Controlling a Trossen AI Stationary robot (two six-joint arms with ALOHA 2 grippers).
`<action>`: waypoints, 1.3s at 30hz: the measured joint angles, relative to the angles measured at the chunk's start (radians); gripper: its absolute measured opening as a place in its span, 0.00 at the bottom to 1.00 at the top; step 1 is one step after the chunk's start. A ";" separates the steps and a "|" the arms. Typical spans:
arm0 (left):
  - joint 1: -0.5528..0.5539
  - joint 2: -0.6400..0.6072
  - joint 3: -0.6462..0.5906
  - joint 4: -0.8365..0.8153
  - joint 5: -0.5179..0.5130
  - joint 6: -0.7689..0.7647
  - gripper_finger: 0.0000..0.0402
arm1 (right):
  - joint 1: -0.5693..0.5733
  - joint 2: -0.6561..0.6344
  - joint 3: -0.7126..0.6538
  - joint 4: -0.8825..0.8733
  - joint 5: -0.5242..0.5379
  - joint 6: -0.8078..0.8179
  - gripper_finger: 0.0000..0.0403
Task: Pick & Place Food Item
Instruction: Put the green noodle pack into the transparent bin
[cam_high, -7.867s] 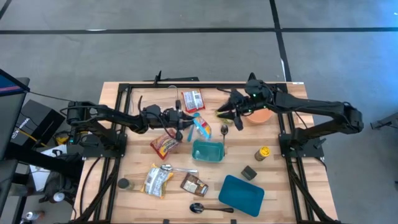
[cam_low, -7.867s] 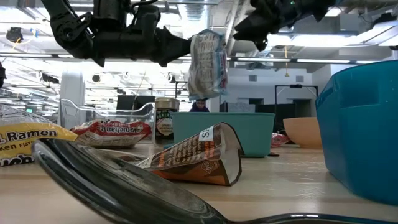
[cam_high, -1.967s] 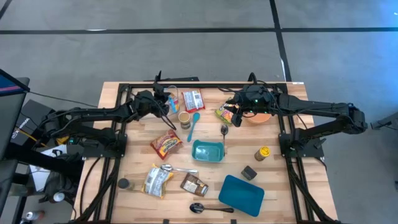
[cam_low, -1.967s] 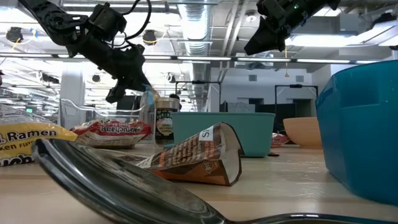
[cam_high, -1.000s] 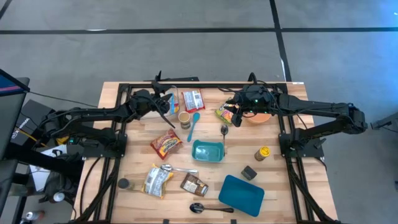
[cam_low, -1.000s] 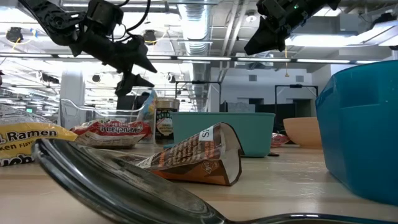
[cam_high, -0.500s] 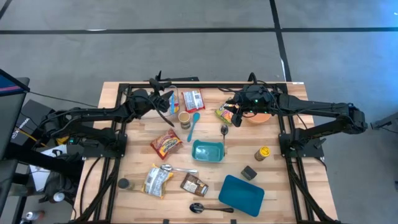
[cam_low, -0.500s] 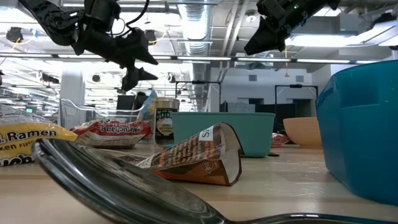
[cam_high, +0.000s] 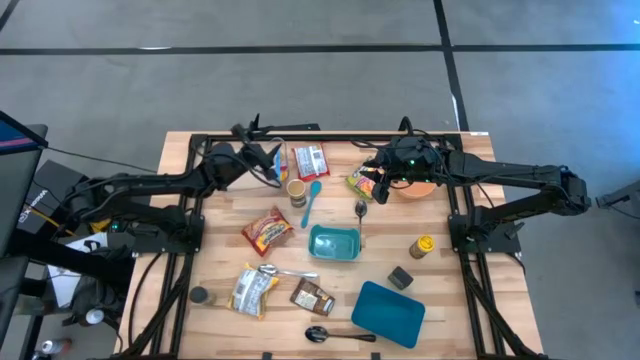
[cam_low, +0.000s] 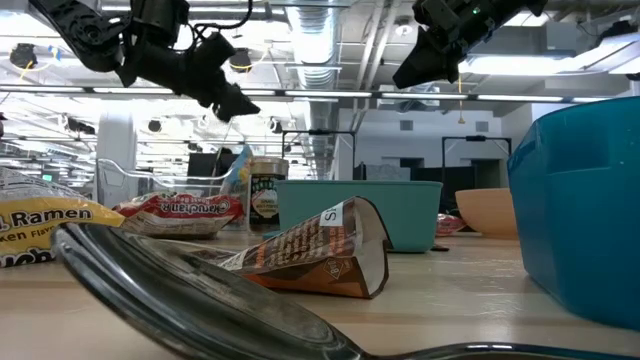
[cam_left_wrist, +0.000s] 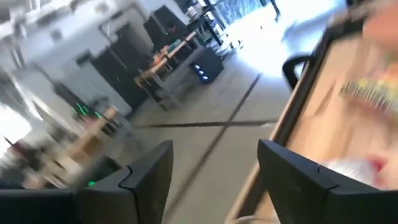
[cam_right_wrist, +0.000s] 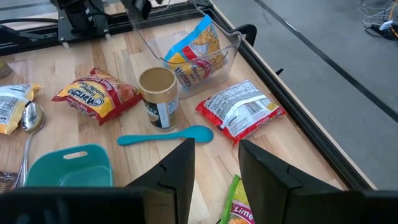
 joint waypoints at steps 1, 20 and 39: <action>-0.008 -0.006 0.000 0.002 -0.001 -0.062 0.55 | 0.000 0.000 0.000 0.000 0.000 0.000 0.29; -0.250 -0.067 0.000 -0.028 0.110 -0.550 0.41 | -0.002 0.000 0.001 -0.023 0.005 -0.009 0.29; -0.318 -0.078 0.000 -0.045 0.113 -0.551 0.31 | 0.002 0.000 0.001 -0.142 0.008 0.122 0.29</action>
